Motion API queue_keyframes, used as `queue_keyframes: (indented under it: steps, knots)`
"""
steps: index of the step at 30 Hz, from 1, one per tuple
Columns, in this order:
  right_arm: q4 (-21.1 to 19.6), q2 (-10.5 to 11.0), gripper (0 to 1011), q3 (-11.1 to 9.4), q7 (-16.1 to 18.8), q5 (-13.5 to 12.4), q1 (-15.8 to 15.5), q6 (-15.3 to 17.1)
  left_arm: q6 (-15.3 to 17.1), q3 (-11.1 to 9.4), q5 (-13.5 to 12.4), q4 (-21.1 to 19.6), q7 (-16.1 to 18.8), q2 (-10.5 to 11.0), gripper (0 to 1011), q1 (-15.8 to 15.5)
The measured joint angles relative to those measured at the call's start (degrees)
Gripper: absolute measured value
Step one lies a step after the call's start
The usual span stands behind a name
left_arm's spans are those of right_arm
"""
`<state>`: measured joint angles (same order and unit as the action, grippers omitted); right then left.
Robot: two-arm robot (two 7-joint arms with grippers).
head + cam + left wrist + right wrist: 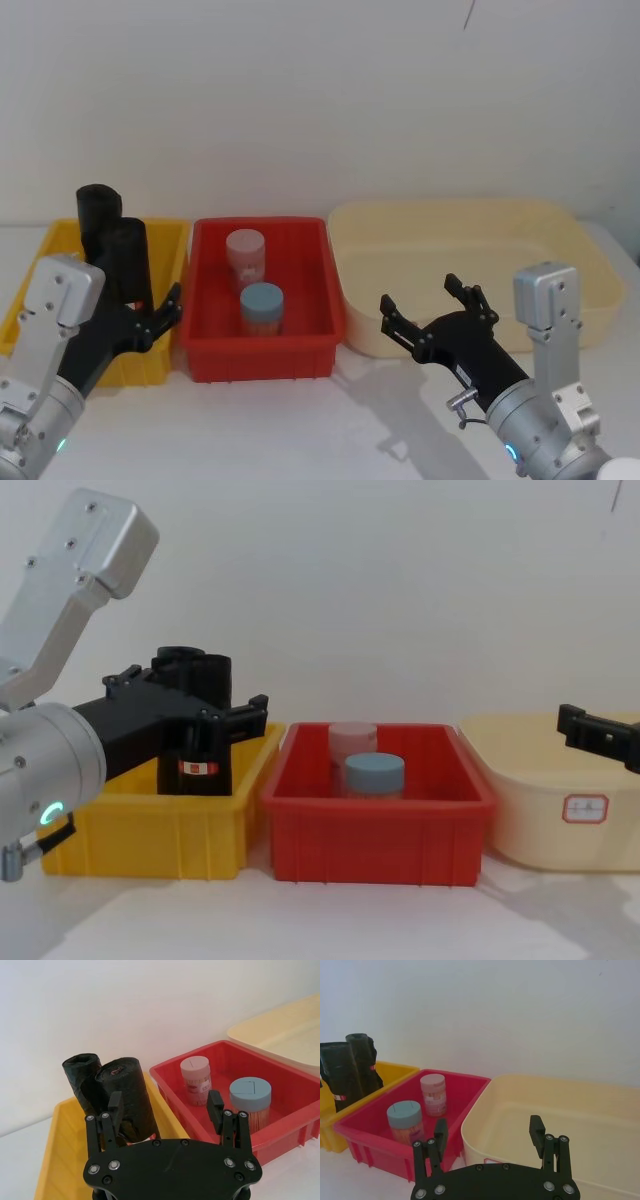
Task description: Pick up the garbage bag with the one hand and transfer it to the other hand.
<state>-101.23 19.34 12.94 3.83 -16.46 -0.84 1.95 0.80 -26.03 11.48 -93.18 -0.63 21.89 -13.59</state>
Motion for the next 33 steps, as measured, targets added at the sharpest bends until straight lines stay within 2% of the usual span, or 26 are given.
queue_keyframes:
  steps: [16,33]
  knots:
    - [0.0,0.0,1001,0.0,0.0,0.0,0.0,0.0,0.0,0.19,-0.26,-0.12,0.34,-0.11,1001,0.19]
    - [0.0,0.0,1001,0.0,0.0,0.0,0.0,0.0,-0.38,3.15,-0.42,-0.84,3.5,-1.25,1001,2.21]
